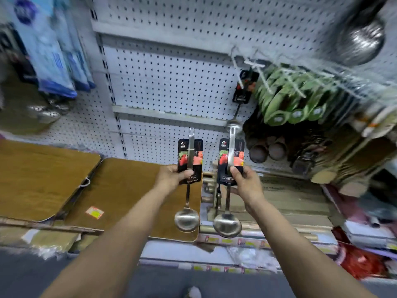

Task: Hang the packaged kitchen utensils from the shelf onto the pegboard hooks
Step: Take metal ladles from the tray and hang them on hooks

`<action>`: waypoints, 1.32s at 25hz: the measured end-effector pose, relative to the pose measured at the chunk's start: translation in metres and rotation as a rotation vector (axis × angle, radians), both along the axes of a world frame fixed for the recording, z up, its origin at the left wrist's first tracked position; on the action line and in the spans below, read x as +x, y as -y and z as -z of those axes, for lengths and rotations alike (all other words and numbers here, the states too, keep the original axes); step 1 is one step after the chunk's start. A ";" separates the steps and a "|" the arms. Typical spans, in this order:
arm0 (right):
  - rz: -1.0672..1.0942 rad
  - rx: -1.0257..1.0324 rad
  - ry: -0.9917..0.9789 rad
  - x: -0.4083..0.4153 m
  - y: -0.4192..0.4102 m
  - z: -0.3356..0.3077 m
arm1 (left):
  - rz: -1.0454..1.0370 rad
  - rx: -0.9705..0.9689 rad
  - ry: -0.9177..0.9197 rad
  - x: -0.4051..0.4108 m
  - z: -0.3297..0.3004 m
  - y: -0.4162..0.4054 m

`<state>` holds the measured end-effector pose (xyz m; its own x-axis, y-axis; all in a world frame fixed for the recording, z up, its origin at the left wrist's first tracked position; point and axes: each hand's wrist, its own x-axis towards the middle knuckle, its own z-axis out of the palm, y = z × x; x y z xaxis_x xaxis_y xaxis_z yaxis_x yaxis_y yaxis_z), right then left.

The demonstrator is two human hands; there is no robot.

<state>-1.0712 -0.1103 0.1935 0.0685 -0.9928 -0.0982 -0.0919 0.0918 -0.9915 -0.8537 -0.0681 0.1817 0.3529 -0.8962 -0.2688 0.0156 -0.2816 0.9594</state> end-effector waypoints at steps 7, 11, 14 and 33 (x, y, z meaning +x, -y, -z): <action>0.048 -0.137 0.029 -0.022 0.004 -0.065 | 0.046 -0.202 0.086 -0.034 -0.076 -0.016; 0.042 -0.117 0.067 -0.034 0.023 -0.085 | 0.027 -0.270 0.081 -0.052 -0.095 -0.008; 0.035 -0.120 0.083 -0.045 0.041 -0.086 | 0.050 -0.268 0.091 -0.063 -0.098 0.008; -0.093 -0.089 0.026 -0.036 0.171 -0.055 | 0.024 -0.193 0.126 -0.091 -0.080 0.075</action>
<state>-1.1069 -0.2814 0.2488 0.1618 -0.9868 -0.0067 -0.0698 -0.0047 -0.9976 -0.9451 -0.1431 0.2615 0.3510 -0.9352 -0.0471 -0.1121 -0.0919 0.9894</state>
